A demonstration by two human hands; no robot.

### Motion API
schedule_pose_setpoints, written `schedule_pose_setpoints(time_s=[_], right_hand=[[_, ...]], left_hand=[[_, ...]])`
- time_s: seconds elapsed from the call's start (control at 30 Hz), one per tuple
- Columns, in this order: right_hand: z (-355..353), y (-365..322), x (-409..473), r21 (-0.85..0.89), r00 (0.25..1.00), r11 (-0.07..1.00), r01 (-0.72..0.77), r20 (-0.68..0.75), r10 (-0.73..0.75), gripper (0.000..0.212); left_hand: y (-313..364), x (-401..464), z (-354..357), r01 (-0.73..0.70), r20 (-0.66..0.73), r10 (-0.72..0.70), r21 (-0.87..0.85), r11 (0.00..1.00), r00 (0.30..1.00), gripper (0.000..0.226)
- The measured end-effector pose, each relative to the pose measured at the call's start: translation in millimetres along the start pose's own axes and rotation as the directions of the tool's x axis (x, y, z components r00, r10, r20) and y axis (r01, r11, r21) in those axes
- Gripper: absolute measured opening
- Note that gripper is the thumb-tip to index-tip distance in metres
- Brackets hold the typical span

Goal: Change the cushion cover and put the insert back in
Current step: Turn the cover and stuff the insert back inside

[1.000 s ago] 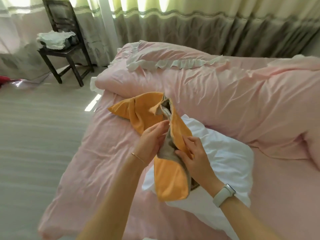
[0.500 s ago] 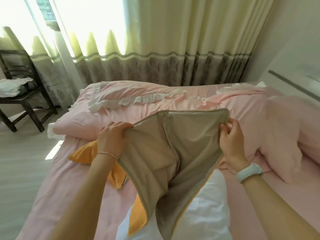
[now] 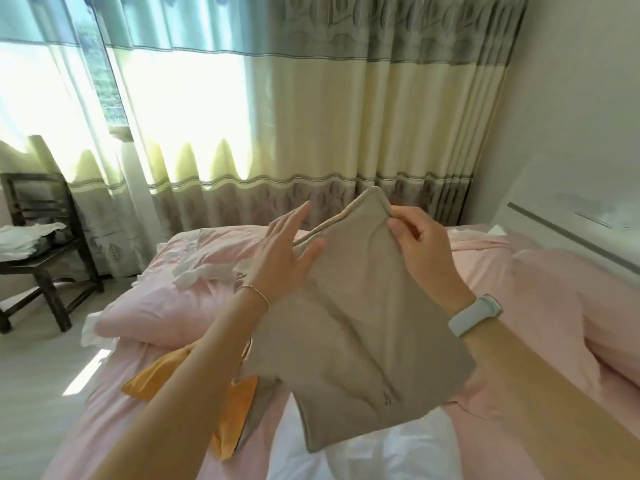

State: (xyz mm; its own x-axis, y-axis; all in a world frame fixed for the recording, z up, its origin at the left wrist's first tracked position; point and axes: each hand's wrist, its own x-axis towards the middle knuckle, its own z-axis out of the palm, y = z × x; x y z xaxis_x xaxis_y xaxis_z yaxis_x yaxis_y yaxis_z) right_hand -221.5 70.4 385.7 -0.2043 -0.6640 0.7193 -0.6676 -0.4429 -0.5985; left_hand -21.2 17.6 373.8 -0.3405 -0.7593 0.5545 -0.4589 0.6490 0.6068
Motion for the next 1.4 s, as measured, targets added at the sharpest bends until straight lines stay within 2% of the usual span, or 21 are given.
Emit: schedule_pose_setpoints(time_s=[0.07, 0.13, 0.2, 0.3, 0.4, 0.5, 0.57, 0.63, 0.73, 0.77, 0.83, 0.93, 1.07, 1.17, 1.27, 1.33, 1.4], right_hand=[[1.7, -14.7, 0.4, 0.127, 0.999, 0.991, -0.027, 0.047, 0.021, 0.015], [2.3, -23.0, -2.5, 0.235, 0.999, 0.971, -0.052, 0.024, 0.048, 0.027], [0.3, -22.2, -8.3, 0.254, 0.998, 0.966, -0.059, 0.006, 0.060, 0.029], [-3.3, -7.7, -25.2, 0.167, 0.991, 0.980, -0.110, 0.096, 0.095, 0.022], [-9.6, 18.1, -46.3, 0.025, 0.958, 0.975, -0.220, 0.194, 0.211, 0.009], [-13.7, 42.1, -66.7, -0.082, 0.882, 0.943, -0.324, 0.336, 0.332, 0.031], [-13.2, 49.7, -72.2, -0.138, 0.864, 0.932, -0.336, 0.349, 0.363, 0.037], [-14.4, 52.8, -65.9, -0.204, 0.902, 0.924, -0.324, 0.227, 0.367, 0.029], [-23.5, 42.1, -39.9, -0.297, 0.923, 0.874, -0.385, -0.143, 0.358, 0.018], [-27.1, 36.4, -30.2, -0.332, 0.922, 0.867, -0.371, -0.243, 0.301, 0.018], [-32.9, 28.4, -13.4, -0.430, 0.935, 0.872, -0.234, -0.346, 0.080, 0.024], [-42.3, 21.6, -1.1, -0.570, 0.902, 0.821, -0.021, -0.365, -0.230, 0.027], [-58.6, 11.0, -7.1, -0.680, 0.810, 0.715, 0.163, -0.321, -0.490, 0.016], [-67.3, 2.4, -12.7, -0.710, 0.779, 0.665, 0.231, -0.274, -0.564, 0.016], [-66.8, -1.3, -15.6, -0.704, 0.777, 0.663, 0.253, -0.261, -0.573, 0.017], [-60.6, 2.0, -18.3, -0.687, 0.789, 0.673, 0.274, -0.239, -0.566, 0.018], [-51.1, 12.2, -20.3, -0.663, 0.834, 0.697, 0.273, -0.198, -0.515, 0.018]], left_hand=[[24.7, 11.2, 5.3, -0.047, 0.000, 0.047, -0.154, 0.987, 0.999, 0.057], [40.4, 21.6, 6.2, -0.050, -0.088, 0.030, -0.229, 0.972, 0.996, 0.031], [49.0, 28.9, 7.3, -0.032, -0.162, -0.013, -0.274, 0.961, 0.987, 0.010], [57.6, 35.3, 11.6, -0.001, -0.217, -0.065, -0.289, 0.957, 0.974, 0.011], [60.9, 46.9, 5.6, 0.039, -0.336, -0.146, -0.304, 0.952, 0.931, 0.009], [57.3, 59.0, -7.8, 0.056, -0.453, -0.199, -0.311, 0.949, 0.869, 0.006], [53.0, 61.1, -13.9, 0.072, -0.478, -0.214, -0.297, 0.952, 0.852, 0.006], [47.3, 58.6, -18.6, 0.065, -0.483, -0.210, -0.299, 0.952, 0.850, 0.005], [36.4, 45.7, -26.6, 0.011, -0.522, -0.170, -0.294, 0.956, 0.836, 0.004], [33.2, 39.6, -28.7, 0.004, -0.545, -0.169, -0.291, 0.957, 0.822, 0.005], [27.2, 25.6, -29.6, 0.018, -0.577, -0.203, -0.310, 0.951, 0.792, 0.007], [22.5, 6.4, -26.8, 0.031, -0.607, -0.242, -0.336, 0.941, 0.757, 0.005], [22.2, -13.5, -29.7, 0.020, -0.651, -0.242, -0.329, 0.944, 0.720, 0.017], [21.0, -21.9, -31.2, 0.052, -0.646, -0.226, -0.277, 0.960, 0.729, 0.027], [18.7, -26.3, -32.7, 0.134, -0.637, -0.254, -0.232, 0.964, 0.728, 0.033], [15.9, -27.2, -32.6, 0.191, -0.642, -0.276, -0.201, 0.961, 0.715, 0.029], [6.0, -24.6, -25.9, 0.269, -0.624, -0.304, -0.154, 0.951, 0.720, 0.024]])
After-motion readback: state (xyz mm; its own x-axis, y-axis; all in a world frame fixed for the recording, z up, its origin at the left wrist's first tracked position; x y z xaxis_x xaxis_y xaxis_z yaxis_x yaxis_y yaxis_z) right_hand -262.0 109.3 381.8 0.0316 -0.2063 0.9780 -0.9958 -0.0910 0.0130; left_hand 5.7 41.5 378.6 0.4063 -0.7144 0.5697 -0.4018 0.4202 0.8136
